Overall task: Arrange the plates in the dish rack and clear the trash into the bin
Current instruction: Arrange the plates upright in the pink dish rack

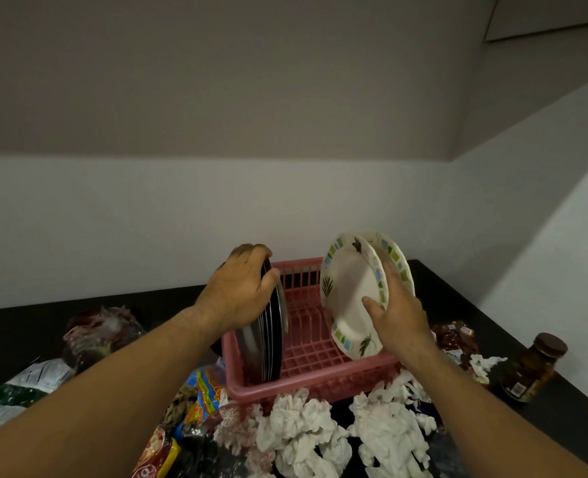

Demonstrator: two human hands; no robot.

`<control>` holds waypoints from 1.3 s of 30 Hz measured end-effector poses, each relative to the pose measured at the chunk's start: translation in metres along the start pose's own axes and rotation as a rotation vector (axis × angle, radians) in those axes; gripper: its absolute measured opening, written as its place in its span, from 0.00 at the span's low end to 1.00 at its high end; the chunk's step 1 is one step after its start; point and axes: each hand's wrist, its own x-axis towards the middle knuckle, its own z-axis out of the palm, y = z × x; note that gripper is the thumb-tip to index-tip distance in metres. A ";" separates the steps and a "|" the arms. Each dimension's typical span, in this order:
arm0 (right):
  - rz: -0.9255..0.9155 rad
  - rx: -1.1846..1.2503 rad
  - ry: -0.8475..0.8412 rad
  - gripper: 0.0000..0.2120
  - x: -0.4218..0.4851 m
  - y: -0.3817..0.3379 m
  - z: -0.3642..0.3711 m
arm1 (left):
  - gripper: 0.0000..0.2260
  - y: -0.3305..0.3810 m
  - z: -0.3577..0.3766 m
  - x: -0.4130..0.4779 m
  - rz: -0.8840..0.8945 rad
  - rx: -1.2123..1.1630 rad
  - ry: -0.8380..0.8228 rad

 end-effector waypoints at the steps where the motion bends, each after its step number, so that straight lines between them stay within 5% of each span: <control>1: -0.039 -0.060 0.027 0.39 -0.002 -0.005 -0.002 | 0.21 -0.001 0.000 0.000 0.002 -0.002 0.000; 4: -0.275 -0.204 0.156 0.33 -0.012 -0.028 0.000 | 0.20 -0.002 0.001 0.000 0.011 -0.017 0.010; 7: -0.374 -0.089 -0.013 0.28 -0.029 -0.059 0.014 | 0.19 -0.002 0.002 0.001 0.032 -0.037 0.024; 11: -0.312 0.085 -0.257 0.27 -0.049 -0.081 0.047 | 0.18 -0.005 0.002 0.001 0.063 -0.023 0.024; 15: -0.174 0.215 -0.278 0.27 -0.058 -0.086 0.070 | 0.19 -0.010 0.001 0.000 0.087 -0.036 0.025; 22: -0.050 0.041 -0.312 0.31 -0.047 -0.093 0.085 | 0.17 -0.015 -0.004 -0.006 0.056 -0.118 0.052; 28: 0.031 0.058 -0.187 0.22 0.002 -0.112 0.049 | 0.19 -0.015 -0.006 -0.011 0.015 -0.048 0.011; 39: -0.120 -0.162 0.012 0.26 0.028 -0.082 0.007 | 0.21 -0.012 -0.006 -0.012 0.008 -0.024 0.015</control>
